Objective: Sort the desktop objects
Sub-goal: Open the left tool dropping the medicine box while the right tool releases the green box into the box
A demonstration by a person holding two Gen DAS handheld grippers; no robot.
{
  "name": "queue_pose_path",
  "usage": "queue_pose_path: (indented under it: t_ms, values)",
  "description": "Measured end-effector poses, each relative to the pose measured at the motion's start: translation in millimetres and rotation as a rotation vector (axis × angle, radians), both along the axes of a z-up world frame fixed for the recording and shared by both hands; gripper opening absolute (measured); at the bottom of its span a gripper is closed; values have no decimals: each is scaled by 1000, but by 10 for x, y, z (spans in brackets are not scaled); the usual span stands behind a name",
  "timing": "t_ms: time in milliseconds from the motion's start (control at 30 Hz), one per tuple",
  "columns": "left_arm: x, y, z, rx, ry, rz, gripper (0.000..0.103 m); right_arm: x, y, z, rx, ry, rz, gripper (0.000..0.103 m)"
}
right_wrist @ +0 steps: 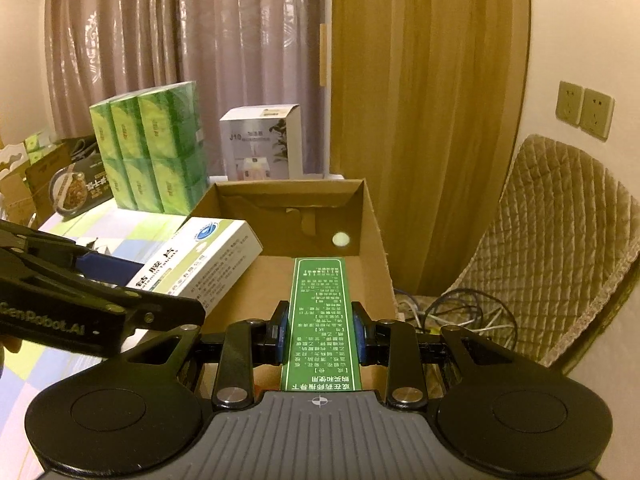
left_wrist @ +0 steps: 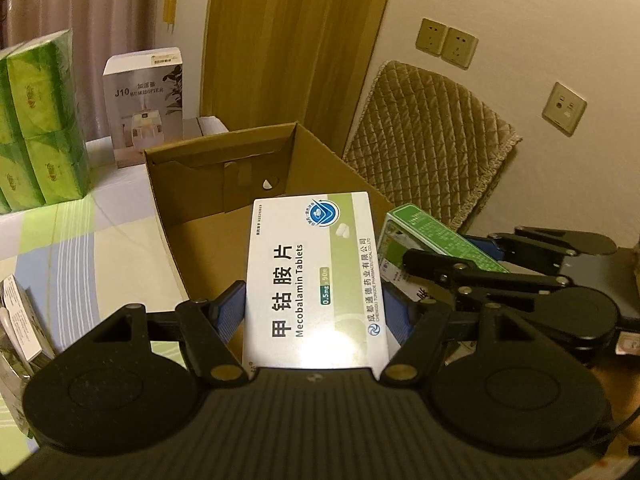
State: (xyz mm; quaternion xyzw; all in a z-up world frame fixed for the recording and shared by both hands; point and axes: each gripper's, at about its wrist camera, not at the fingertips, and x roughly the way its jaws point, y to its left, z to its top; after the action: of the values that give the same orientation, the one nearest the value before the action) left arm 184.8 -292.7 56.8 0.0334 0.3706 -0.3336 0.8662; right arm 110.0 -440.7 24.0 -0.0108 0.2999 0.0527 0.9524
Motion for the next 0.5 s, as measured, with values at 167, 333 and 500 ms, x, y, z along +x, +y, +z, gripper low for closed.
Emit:
queue_pose_path:
  t_ms: [167,333,500]
  values:
    - [125,-11,-46,4,20,13,69,54,5,-25,7,7,2,28]
    - [76,107,-22,3,-8,23,73,66,27,-45,4,10,7,28]
    - [22,240,-26,-3,-9,42,73,75,70,-58,4,13,12,28]
